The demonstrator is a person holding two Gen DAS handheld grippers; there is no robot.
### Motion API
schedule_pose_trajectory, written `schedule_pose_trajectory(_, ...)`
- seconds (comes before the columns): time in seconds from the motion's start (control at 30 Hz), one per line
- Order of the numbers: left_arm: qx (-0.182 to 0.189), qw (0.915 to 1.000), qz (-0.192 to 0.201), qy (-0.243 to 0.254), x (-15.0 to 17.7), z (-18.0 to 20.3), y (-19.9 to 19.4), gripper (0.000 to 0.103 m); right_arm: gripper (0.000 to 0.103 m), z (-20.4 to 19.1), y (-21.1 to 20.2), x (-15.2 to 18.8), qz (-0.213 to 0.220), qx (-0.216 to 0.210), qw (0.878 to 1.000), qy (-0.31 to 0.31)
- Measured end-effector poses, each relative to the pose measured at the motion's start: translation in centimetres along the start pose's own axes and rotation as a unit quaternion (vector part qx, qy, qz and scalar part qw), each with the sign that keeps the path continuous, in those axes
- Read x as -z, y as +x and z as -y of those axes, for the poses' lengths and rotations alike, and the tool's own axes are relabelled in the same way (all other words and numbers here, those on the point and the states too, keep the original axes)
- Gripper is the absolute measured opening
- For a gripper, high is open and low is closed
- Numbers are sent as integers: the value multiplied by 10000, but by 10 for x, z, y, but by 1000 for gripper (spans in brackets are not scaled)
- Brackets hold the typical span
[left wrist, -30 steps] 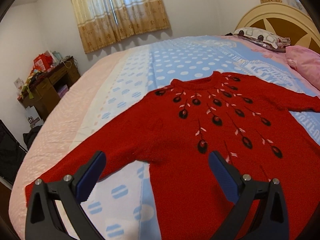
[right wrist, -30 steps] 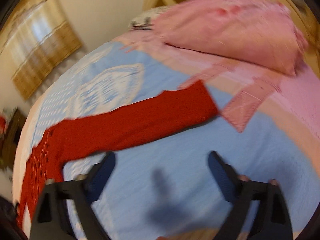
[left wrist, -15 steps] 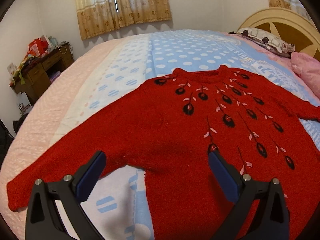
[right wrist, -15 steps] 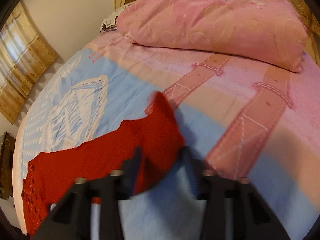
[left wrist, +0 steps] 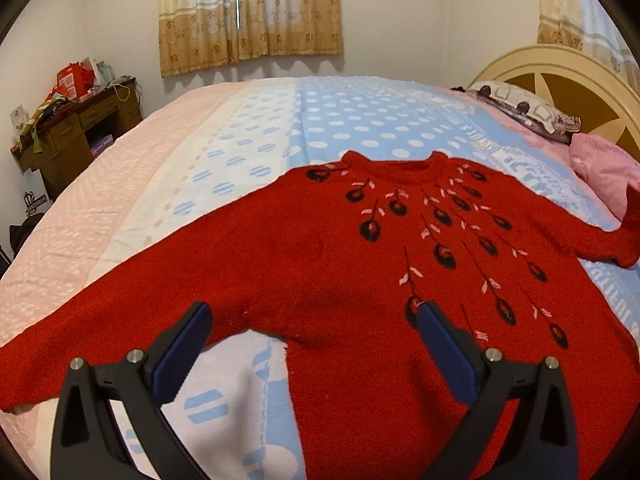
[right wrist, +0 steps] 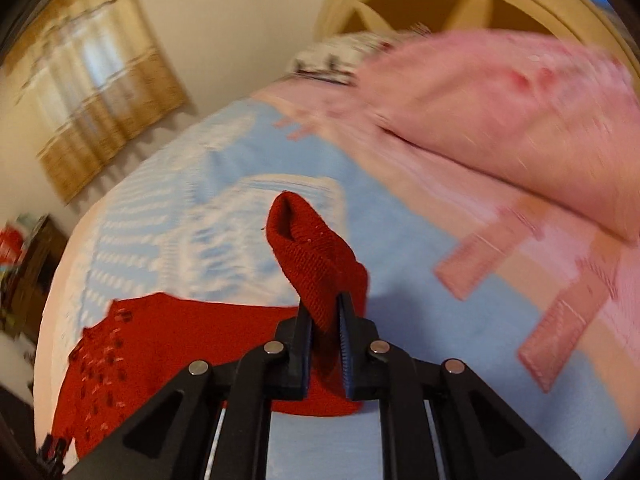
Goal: Fold small clothes
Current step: 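Lift the sleeve with the right gripper, fold it across the chest, release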
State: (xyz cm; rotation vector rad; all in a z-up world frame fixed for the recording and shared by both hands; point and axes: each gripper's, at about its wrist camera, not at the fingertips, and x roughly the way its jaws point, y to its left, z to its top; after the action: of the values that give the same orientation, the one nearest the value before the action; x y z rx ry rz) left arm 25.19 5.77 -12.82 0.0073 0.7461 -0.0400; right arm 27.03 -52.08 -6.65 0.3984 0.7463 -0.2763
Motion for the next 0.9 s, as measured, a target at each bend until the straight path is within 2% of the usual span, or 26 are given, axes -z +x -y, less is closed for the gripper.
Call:
schedule_pose_trajectory(0.23,64,9998,151,-72,1,-2,-7,103,11,-102,-12,-4,106,-614,9956,-696)
schedule_pose_trajectory(0.43,40,9996,270,-12,5,-3,-12,103,11,-189,-11,13,50,-1099,9864,-1218)
schedule_pose_trajectory(0.7,140,9991,341,-210,8,-12,-16,103,11,-283,1,67,-208,-1542,9687,-1936)
schedule_pose_trajectory(0.9,221,9986,362,-323,8,-18,-17,103,11,-326,19,114,-467,-1746,9557,-2322)
